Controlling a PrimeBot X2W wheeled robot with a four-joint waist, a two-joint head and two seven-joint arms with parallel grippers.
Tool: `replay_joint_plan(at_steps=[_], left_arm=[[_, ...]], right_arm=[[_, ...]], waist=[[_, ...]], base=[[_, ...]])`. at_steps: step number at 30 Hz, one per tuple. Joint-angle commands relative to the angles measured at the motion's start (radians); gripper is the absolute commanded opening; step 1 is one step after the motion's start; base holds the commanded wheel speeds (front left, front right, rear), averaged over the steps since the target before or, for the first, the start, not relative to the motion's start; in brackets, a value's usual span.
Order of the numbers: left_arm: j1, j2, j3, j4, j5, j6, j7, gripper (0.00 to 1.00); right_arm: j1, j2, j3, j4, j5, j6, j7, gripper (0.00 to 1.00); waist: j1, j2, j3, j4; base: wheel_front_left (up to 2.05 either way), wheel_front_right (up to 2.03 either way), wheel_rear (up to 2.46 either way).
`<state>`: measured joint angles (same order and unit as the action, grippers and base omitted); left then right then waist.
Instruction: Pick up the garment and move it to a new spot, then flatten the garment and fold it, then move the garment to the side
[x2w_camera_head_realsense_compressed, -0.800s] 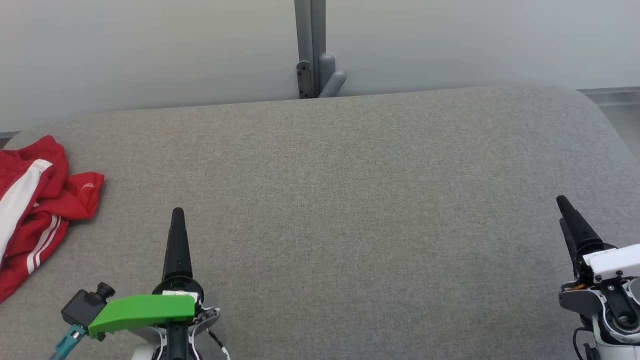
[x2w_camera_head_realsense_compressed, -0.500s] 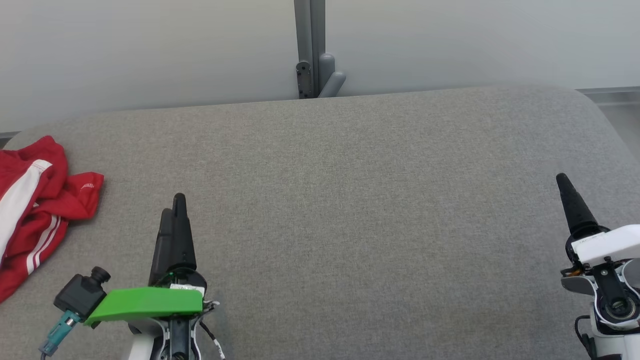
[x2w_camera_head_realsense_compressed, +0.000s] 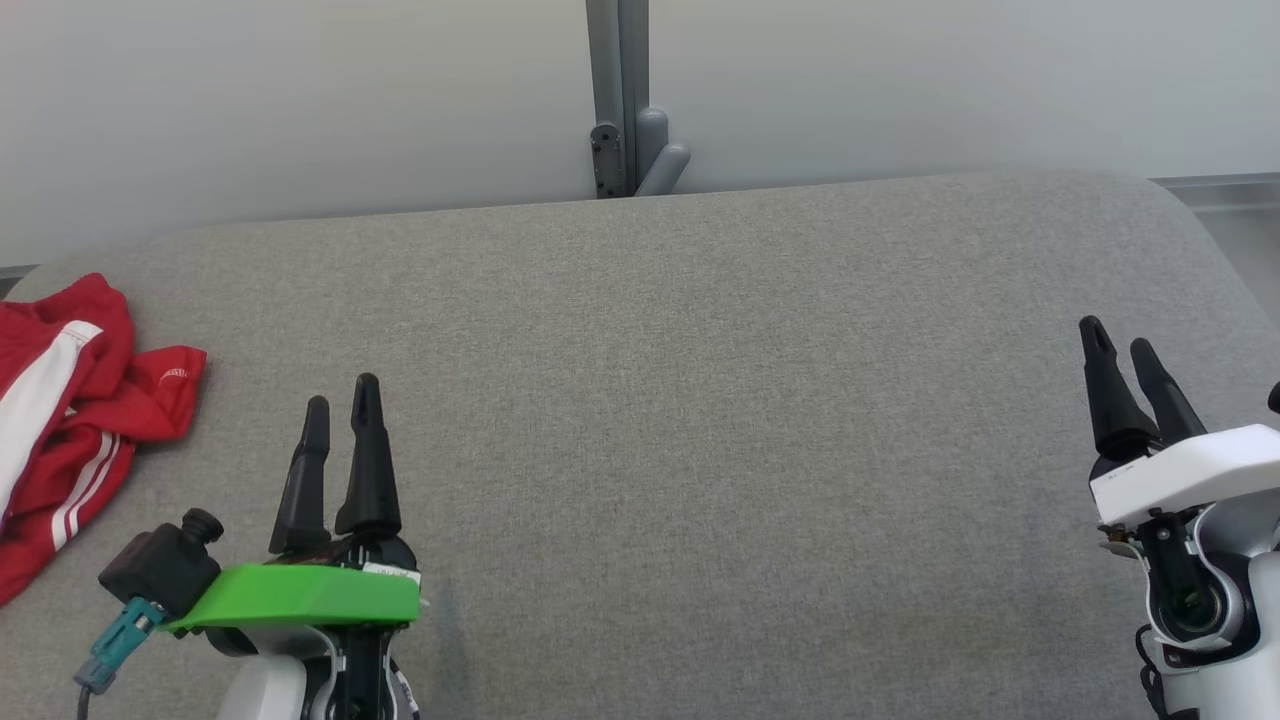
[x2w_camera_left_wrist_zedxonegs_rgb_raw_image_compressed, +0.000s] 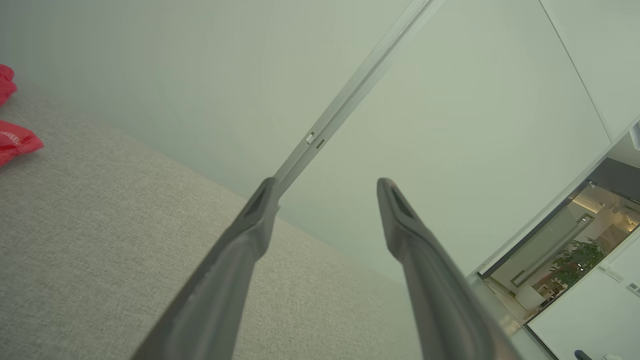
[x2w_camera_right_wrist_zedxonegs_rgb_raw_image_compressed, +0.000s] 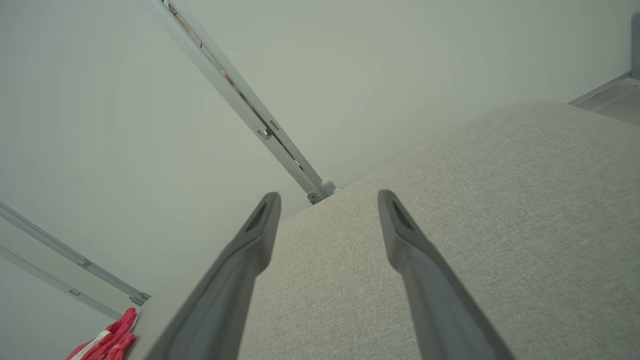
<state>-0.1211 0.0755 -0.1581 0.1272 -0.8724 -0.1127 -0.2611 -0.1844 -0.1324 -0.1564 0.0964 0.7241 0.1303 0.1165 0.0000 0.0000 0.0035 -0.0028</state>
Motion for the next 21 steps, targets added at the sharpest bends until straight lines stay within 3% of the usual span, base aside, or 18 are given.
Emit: replay_joint_plan(at_steps=[1, 21], left_arm=[[-0.033, 0.008, 0.008, -0.009, 0.036, 0.006, 0.000, 1.00], [-0.065, 0.036, 0.019, 0.084, 0.322, 0.055, 0.000, 1.00]], right_arm=[[-0.009, -0.015, 0.014, -0.022, -0.036, 0.000, -0.015, 1.00], [0.030, -0.009, 0.099, -0.013, -0.293, 0.000, -0.134, 1.00]], waist=[[0.0000, 0.0000, 0.000, 0.000], [0.0000, 0.0000, -0.003, -0.005]], base=[[0.00, 0.00, 0.00], [0.00, 0.00, 0.00]])
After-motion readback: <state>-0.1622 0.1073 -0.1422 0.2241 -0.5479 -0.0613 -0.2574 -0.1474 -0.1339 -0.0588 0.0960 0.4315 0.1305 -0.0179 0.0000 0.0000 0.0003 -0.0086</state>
